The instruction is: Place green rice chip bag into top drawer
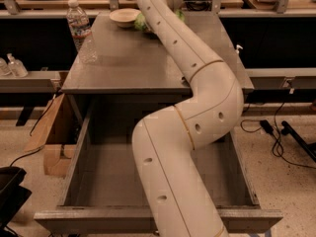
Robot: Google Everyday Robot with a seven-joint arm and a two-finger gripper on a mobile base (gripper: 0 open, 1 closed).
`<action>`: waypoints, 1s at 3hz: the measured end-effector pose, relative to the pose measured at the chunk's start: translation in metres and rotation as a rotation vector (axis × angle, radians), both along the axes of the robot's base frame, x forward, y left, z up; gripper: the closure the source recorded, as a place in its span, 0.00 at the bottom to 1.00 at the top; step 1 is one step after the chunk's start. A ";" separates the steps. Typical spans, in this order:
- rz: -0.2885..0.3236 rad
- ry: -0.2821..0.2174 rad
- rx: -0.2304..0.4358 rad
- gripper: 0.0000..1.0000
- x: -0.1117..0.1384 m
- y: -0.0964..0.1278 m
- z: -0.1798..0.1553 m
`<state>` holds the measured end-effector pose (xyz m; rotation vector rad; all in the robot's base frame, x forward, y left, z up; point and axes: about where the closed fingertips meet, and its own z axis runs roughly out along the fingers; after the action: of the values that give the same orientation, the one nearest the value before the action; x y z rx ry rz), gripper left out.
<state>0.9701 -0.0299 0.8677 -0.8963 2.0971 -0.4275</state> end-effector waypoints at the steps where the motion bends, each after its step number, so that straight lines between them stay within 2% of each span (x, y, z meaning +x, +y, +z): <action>1: -0.028 0.016 -0.089 1.00 -0.035 0.046 0.064; 2: -0.058 0.030 -0.148 1.00 -0.063 0.070 0.100; 3: -0.052 0.041 -0.147 1.00 -0.064 0.070 0.097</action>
Offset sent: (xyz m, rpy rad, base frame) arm -0.1521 0.1038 0.1399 -0.1991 0.0007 -0.0797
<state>0.9063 0.0404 0.9646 -0.9435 2.1515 -0.6019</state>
